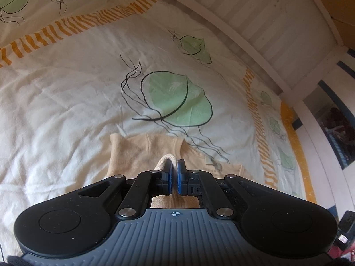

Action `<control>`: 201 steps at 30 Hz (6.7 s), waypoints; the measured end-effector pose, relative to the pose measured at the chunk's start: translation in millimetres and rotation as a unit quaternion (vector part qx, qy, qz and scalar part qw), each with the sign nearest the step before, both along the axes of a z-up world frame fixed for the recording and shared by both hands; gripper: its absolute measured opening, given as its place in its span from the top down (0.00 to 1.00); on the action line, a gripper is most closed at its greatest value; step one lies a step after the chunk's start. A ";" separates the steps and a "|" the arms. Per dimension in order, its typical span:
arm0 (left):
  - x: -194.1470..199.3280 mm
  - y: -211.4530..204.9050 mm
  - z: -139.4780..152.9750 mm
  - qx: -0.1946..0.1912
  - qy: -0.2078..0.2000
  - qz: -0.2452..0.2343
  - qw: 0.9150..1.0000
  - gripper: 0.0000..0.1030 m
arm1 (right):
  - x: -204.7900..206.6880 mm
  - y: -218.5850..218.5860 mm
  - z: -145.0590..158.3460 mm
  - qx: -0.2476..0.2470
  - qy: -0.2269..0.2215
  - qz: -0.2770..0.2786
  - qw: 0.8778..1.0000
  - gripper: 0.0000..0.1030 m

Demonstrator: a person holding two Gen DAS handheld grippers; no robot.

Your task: Fold small clothes

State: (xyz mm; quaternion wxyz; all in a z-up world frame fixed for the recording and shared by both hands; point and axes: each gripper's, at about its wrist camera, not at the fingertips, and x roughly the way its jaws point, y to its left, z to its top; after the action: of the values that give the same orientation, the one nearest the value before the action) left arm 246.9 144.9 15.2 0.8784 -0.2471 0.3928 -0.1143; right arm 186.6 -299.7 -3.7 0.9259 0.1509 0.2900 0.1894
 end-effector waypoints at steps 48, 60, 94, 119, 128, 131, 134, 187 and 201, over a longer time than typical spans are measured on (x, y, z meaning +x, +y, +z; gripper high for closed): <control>-20.3 -12.5 -99.0 0.076 0.072 -0.133 0.986 0.34 | -13.0 -28.5 -67.0 0.020 0.091 -0.078 0.993 0.41; -29.9 -25.1 -106.2 0.128 0.064 -0.126 0.982 0.39 | -19.3 -20.0 -79.1 0.008 0.066 -0.082 0.994 0.43; -34.4 -38.9 -100.0 0.188 0.073 -0.144 0.969 0.38 | -12.7 -17.7 -89.7 -0.033 0.125 -0.092 0.987 0.87; -60.3 -151.7 -96.1 0.220 0.013 -0.206 0.953 0.38 | -13.2 -15.3 -64.8 -0.010 0.060 -0.097 0.993 0.57; -61.6 -140.1 -95.4 0.179 0.011 -0.188 0.966 0.38 | 45.3 -4.3 -62.2 -0.049 0.042 -0.072 0.995 0.45; -61.9 -137.5 -94.8 0.171 0.010 -0.191 0.967 0.38 | 70.1 0.5 -73.0 -0.066 0.052 -0.070 0.994 0.45; -61.5 -135.1 -94.2 0.164 0.010 -0.193 0.967 0.38 | 87.0 0.8 -84.7 -0.074 0.069 -0.074 0.992 0.46; -12.3 -186.2 -91.6 0.265 0.034 -0.184 0.946 0.15 | -3.5 -33.5 -92.8 0.095 0.136 -0.100 0.981 0.26; -11.8 -175.0 -93.7 0.247 0.055 -0.182 0.950 0.11 | 7.0 -47.1 -124.9 0.224 0.171 -0.083 0.956 0.09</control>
State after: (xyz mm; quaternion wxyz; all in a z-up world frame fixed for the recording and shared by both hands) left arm 235.1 -30.1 -78.5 0.8530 0.0479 0.4951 -0.1579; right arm 193.5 -346.7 -128.6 0.8173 0.4082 0.3807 0.1428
